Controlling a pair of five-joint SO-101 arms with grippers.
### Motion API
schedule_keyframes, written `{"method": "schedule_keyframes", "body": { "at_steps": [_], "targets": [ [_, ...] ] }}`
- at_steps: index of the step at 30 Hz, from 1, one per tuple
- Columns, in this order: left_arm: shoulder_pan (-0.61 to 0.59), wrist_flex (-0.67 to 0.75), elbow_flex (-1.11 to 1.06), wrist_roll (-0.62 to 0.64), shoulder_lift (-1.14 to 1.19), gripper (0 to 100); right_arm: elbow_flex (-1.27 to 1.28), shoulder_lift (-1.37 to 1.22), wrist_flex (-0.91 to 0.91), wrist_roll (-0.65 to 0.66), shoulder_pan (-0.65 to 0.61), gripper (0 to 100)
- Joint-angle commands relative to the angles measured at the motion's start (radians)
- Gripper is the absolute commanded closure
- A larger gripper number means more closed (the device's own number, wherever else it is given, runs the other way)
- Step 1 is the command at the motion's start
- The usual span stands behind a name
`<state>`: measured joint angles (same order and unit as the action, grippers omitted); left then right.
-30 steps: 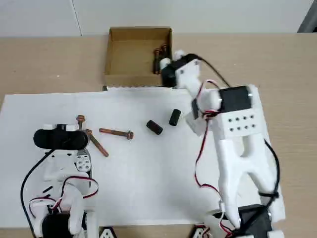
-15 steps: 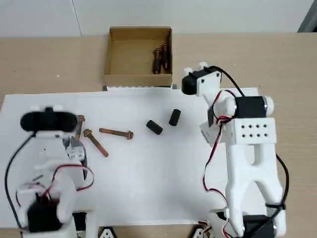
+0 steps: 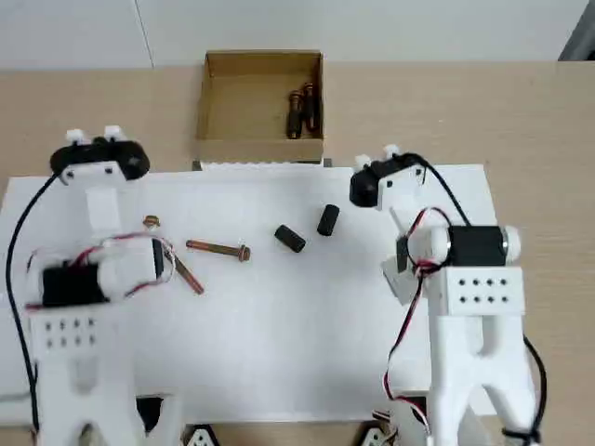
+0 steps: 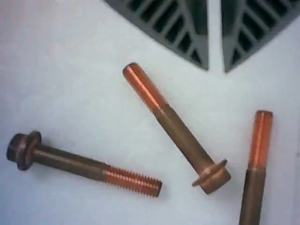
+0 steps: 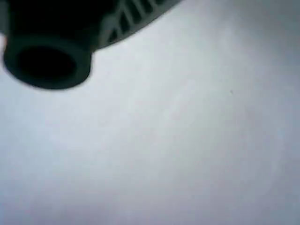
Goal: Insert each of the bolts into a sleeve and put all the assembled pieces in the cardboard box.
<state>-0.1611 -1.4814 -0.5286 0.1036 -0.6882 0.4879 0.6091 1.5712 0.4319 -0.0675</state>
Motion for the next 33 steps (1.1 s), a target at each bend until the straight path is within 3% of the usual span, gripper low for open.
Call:
{"method": "schedule_keyframes", "body": {
  "at_steps": [1, 5, 12, 22, 29, 33],
  "targets": [
    [-0.002, -0.009, 0.117, 0.000, 0.160, 99, 0.034, 0.062, -0.041, -0.003, 0.007, 99.5],
    [-0.002, -0.011, 0.229, -0.003, 0.331, 99, 0.069, 0.084, -0.048, -0.003, 0.007, 99.5],
    [-0.003, -0.040, 0.403, -0.130, 0.588, 99, 0.069, 0.084, -0.048, -0.006, 0.008, 99.5],
    [-0.097, -0.196, 0.737, -0.170, 0.939, 99, 0.071, 0.084, -0.048, -0.008, 0.008, 99.5],
    [-0.095, -0.249, 0.889, -0.278, 1.051, 99, 0.071, 0.084, -0.048, -0.009, 0.005, 99.5],
    [-0.097, -0.249, 0.892, -0.288, 1.080, 93, 0.071, 0.081, -0.048, -0.009, 0.005, 99.5]
  ]
}}
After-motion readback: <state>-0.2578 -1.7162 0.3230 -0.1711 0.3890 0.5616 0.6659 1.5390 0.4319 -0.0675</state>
